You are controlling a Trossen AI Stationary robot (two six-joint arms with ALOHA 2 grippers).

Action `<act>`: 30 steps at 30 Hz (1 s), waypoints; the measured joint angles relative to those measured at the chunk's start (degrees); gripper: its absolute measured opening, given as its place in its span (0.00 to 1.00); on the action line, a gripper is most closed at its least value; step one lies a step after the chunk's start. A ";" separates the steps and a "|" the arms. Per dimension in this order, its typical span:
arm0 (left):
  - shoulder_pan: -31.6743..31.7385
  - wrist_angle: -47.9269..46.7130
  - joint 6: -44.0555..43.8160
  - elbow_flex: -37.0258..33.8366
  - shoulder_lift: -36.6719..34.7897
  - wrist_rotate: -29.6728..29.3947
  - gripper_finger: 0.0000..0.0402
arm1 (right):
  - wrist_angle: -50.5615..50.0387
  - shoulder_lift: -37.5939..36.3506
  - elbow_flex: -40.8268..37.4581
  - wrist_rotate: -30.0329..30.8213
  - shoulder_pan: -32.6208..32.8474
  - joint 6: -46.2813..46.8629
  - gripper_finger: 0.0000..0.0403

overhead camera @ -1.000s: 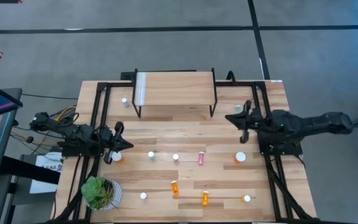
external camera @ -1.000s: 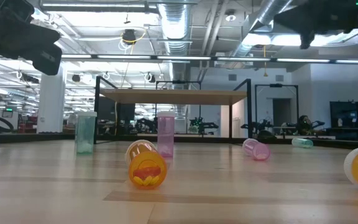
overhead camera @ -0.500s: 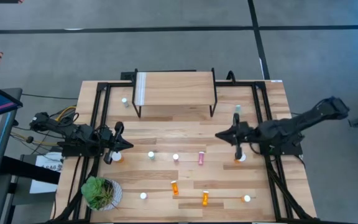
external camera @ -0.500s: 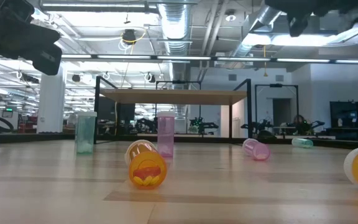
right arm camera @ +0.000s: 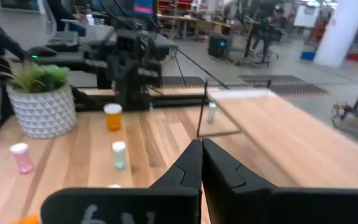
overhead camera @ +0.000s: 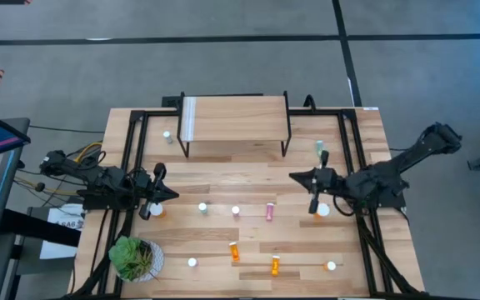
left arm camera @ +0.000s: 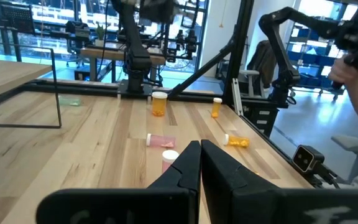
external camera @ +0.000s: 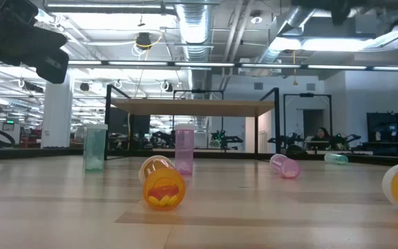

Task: Pick and place medicine bottles onto shelf by color
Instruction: Put the right large orange pill bottle on the shelf

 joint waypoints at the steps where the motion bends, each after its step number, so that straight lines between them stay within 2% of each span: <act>1: 0.00 0.00 -0.02 0.01 0.01 0.00 0.00 | -2.34 -0.24 1.74 -0.04 0.22 -0.41 0.05; 6: 0.02 0.00 -0.02 0.01 -0.01 0.00 0.00 | -15.91 -0.27 10.46 -0.04 0.61 1.82 0.08; 12: 0.01 0.00 -0.02 0.01 0.01 0.00 0.00 | -37.88 0.37 17.37 -4.80 0.60 17.78 0.16; 16: 0.02 0.00 -0.02 0.00 0.00 0.00 0.00 | -49.17 0.59 18.00 -10.24 0.57 29.41 0.20; 20: 0.01 0.00 -0.02 0.01 0.01 0.00 0.00 | -60.38 0.65 18.02 -16.30 -0.05 46.79 0.27; 22: 0.00 0.00 -0.02 -0.01 0.01 0.02 0.00 | -65.15 1.44 18.02 -18.67 -0.33 52.60 0.31; 30: 0.02 0.00 -0.02 -0.01 0.01 0.00 0.00 | -76.53 6.22 17.99 -21.00 -0.14 62.94 0.53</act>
